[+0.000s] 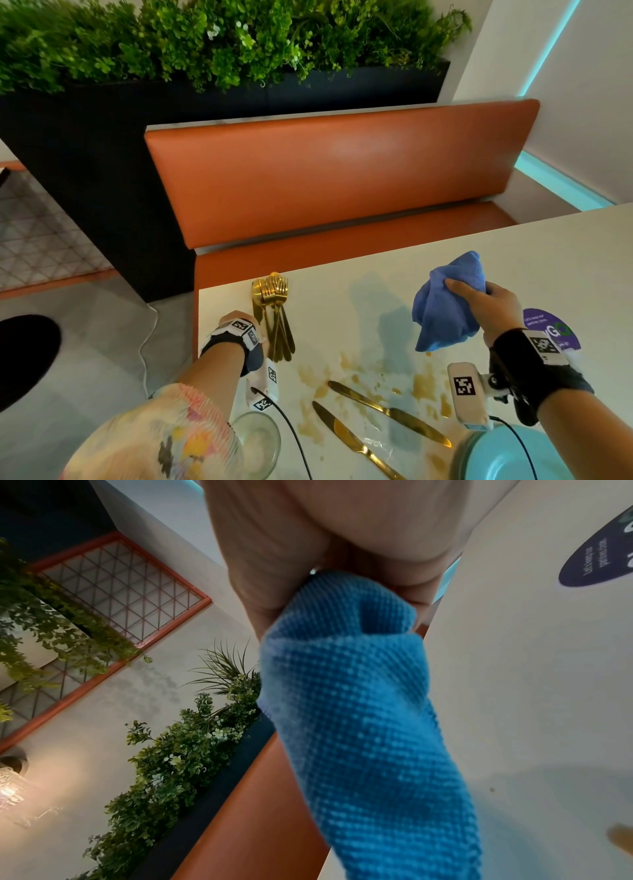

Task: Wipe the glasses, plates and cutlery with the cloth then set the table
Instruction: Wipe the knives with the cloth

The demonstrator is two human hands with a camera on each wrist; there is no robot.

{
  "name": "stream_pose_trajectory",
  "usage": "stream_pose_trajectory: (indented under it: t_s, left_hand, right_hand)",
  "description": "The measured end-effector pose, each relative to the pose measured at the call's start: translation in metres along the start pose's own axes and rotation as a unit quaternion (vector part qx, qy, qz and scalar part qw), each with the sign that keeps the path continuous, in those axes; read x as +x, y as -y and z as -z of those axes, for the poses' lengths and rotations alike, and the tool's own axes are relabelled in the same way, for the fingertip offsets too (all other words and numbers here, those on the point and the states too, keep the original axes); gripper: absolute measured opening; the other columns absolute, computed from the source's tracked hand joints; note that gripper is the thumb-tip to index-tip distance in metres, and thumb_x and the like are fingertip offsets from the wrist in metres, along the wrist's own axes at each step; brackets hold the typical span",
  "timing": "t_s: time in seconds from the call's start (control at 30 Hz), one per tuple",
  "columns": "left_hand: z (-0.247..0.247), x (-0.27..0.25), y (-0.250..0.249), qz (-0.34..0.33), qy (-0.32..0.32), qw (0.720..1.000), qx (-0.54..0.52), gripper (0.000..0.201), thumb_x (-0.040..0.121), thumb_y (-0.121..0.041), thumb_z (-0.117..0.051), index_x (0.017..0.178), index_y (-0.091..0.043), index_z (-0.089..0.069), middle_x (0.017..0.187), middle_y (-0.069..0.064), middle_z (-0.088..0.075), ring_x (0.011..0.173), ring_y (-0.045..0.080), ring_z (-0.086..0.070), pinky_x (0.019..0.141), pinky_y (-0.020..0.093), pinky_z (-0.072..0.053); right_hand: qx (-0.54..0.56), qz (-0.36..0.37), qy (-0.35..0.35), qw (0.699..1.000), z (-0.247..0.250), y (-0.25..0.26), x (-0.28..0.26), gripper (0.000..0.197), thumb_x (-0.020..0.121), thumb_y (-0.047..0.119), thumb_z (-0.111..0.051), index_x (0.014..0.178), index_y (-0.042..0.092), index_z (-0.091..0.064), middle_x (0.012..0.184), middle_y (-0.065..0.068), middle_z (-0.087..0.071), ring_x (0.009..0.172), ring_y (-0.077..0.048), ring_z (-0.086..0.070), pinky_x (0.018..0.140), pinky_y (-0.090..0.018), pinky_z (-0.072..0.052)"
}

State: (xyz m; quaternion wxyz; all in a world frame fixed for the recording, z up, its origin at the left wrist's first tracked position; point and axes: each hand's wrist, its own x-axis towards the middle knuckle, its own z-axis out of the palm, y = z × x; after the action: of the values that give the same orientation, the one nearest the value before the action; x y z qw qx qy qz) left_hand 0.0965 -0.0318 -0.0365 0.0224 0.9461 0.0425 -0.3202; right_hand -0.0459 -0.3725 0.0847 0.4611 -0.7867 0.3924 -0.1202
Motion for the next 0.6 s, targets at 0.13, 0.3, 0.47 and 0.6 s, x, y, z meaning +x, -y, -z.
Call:
stream_pose_trajectory:
  t_s: [0.13,0.3,0.47,0.6]
  left_hand:
    - [0.025,-0.026,-0.014,-0.023,-0.023,0.995,0.093,0.050,0.082,-0.020,-0.058,0.130,-0.011,-0.048,0.127,0.014,-0.051,0.116,0.033,-0.052,0.100,0.045,-0.044]
    - [0.060,-0.050,-0.076,-0.096,-0.041,0.993,0.048,0.059,0.083,-0.049,-0.062,0.124,-0.008,-0.056,0.127,0.008,-0.059,0.116,0.026,-0.057,0.094,0.031,-0.047]
    - [0.025,-0.093,-0.146,-0.246,0.022,0.964,0.103,0.041,0.078,-0.041,-0.072,0.103,-0.009,-0.066,0.114,0.006,-0.067,0.106,0.026,-0.062,0.086,0.033,-0.048]
    - [-0.033,-0.120,-0.170,-0.315,0.014,0.935,0.163,0.018,0.087,-0.019,-0.063,0.103,-0.011,-0.064,0.118,0.010,-0.064,0.113,0.027,-0.060,0.093,0.034,-0.046]
  right_hand:
    - [0.019,-0.012,0.003,1.000,0.010,-0.002,-0.001,0.027,0.079,0.038,-0.069,0.069,0.016,-0.056,0.082,-0.012,-0.064,0.078,-0.030,-0.059,0.077,-0.042,-0.051]
    - [0.038,-0.016,-0.005,0.999,0.031,-0.005,-0.001,0.030,0.079,0.039,-0.069,0.084,0.010,-0.062,0.086,-0.012,-0.066,0.081,-0.030,-0.061,0.077,-0.039,-0.052]
    - [0.063,-0.015,-0.016,0.998,0.054,-0.013,-0.005,0.033,0.078,0.039,-0.069,0.089,0.008,-0.062,0.088,-0.012,-0.065,0.080,-0.028,-0.059,0.072,-0.035,-0.048]
    - [0.068,-0.020,-0.021,0.997,0.069,-0.028,-0.009,0.032,0.078,0.039,-0.069,0.088,0.009,-0.063,0.088,-0.012,-0.066,0.082,-0.030,-0.061,0.075,-0.038,-0.051]
